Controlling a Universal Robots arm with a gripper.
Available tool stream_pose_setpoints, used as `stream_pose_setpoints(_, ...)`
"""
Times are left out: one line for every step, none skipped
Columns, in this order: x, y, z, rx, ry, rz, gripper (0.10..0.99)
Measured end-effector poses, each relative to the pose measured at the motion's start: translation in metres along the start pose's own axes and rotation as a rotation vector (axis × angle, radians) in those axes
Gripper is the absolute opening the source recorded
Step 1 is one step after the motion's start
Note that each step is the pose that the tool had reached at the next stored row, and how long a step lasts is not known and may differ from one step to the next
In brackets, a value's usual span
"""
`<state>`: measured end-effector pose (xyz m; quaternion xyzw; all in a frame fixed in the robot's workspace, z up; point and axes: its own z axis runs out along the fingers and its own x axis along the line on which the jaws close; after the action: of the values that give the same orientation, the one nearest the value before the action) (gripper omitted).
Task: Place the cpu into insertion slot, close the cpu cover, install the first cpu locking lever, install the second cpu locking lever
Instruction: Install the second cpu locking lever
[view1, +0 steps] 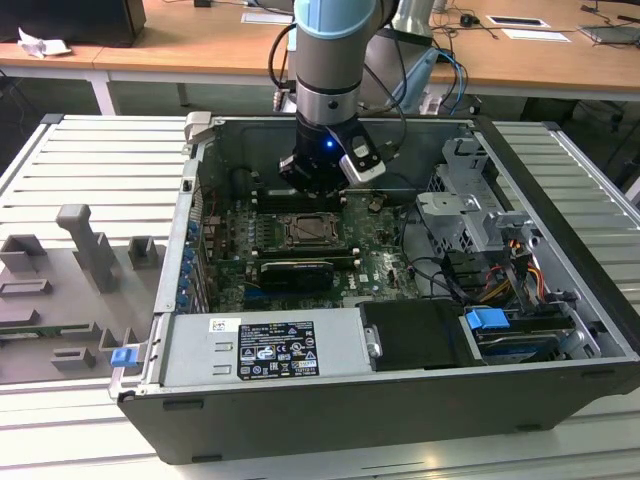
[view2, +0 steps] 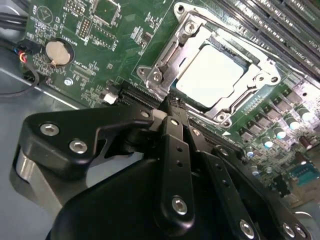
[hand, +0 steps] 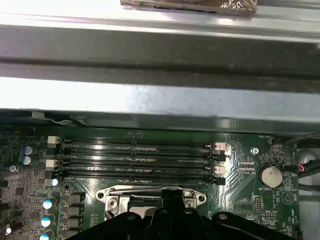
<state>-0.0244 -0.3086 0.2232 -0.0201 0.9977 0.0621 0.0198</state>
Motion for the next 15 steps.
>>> stream_pose_setpoints(0.0001,-0.0021,-0.0002,0.0,-0.0001,0.0,0.106)
stream_pose_setpoints(0.0002,-0.0039,-0.0003,0.0,0.0,0.0,0.106)
stream_pose_setpoints(0.0002,-0.0046,-0.0001,0.0,-0.0001,0.0,0.106)
stream_pose_setpoints(0.0003,-0.0051,0.0002,0.0,-0.0002,0.0,0.106)
stream_pose_setpoints(0.0004,-0.0062,0.001,0.0,-0.0001,0.0,0.106)
stream_pose_setpoints(0.0004,-0.0069,0.001,0.0,-0.0001,0.0,0.106)
stream_pose_setpoints(0.0004,-0.007,0.0005,0.0,0.0001,0.0,0.106)
stream_pose_setpoints(0.0004,-0.0069,-0.0004,0.0,0.0,0.0,0.106)
stream_pose_setpoints(0.0002,-0.0064,-0.0032,0.0,-0.0001,0.0,0.106)
stream_pose_setpoints(0.0,-0.0059,-0.0074,0.0,-0.0001,0.0,0.106)
stream_pose_setpoints(0.0,-0.0057,-0.009,0.0,-0.0001,0.0,0.106)
stream_pose_setpoints(-0.0001,-0.0057,-0.0098,0.0,0.0,0.0,0.106)
stream_pose_setpoints(-0.0001,-0.0061,-0.0099,0.0,-0.0001,0.0,0.106)
stream_pose_setpoints(0.0,-0.0071,-0.0101,0.0,-0.0001,0.0,0.106)
stream_pose_setpoints(0.0001,-0.008,-0.0102,0.0,-0.0001,0.0,0.106)
